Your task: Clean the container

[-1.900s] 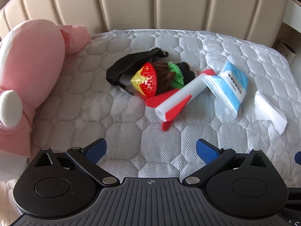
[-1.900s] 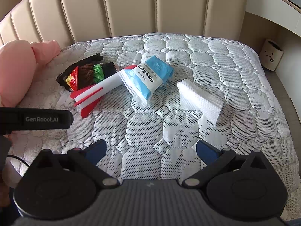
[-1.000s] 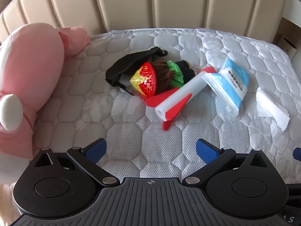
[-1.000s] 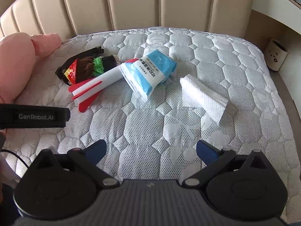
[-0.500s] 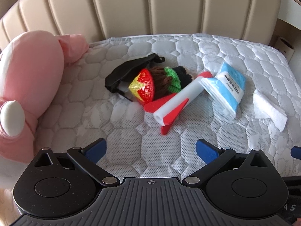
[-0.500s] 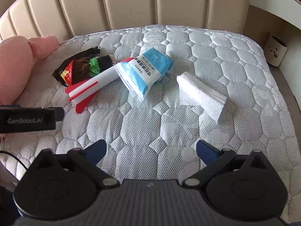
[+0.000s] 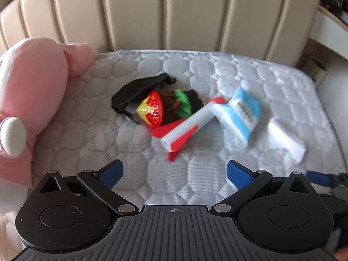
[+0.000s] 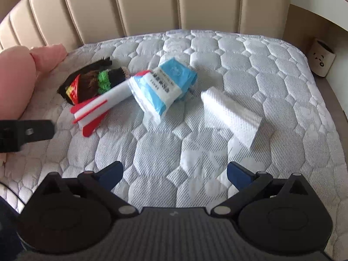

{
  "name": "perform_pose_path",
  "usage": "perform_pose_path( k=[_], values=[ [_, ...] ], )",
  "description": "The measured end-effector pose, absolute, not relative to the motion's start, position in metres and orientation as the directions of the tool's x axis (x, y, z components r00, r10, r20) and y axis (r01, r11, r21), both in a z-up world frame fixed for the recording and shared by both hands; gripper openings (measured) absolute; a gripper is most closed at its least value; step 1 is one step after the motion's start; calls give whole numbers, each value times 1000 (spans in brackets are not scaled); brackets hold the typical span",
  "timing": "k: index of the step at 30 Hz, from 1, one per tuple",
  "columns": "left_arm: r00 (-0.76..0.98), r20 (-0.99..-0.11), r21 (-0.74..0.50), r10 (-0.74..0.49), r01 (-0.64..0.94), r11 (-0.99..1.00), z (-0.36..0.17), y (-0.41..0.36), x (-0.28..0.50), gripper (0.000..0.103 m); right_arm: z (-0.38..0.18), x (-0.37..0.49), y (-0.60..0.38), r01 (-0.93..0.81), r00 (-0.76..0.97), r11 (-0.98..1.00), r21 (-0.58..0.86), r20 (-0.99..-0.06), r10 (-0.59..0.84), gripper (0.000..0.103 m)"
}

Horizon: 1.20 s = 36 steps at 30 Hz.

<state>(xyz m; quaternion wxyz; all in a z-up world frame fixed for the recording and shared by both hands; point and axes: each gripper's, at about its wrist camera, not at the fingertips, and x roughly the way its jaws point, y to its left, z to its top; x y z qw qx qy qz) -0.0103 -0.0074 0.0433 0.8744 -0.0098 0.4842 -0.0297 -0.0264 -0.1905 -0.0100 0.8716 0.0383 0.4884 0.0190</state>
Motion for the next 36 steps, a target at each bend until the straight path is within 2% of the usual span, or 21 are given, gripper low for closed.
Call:
perform_pose_path(
  k=[2,6,11,16,22,24,28,36],
  values=[
    [519,-846,-121,-121,34,992,55,-4,-8,103,-6,-21,-200,3,530,992,123,-842,102,102],
    [520,-825,-255,-220,4,967,85,3,-3,103,-10,-2,-212,-24,539,994,104,-836,100,102],
    [584,-776,-280,-238,19,960,127,-6,4,103,-17,22,-227,-62,550,996,67,-830,90,102],
    [596,-740,-372,-312,24,928,144,-19,25,103,-23,46,-243,-98,561,995,29,-824,80,102],
    [571,-751,-386,-331,27,922,142,-39,45,103,-30,74,-261,-141,575,990,-17,-815,68,102],
    [569,-750,-389,-337,34,921,144,-45,44,103,-34,78,-265,-140,540,990,20,-836,93,102],
    [582,-742,-386,-333,35,922,152,-52,38,103,-27,73,-264,-150,571,989,5,-816,91,102],
    [635,-698,-392,-331,47,919,176,-49,16,103,-18,62,-262,-173,602,985,-1,-792,105,102]
  ],
)
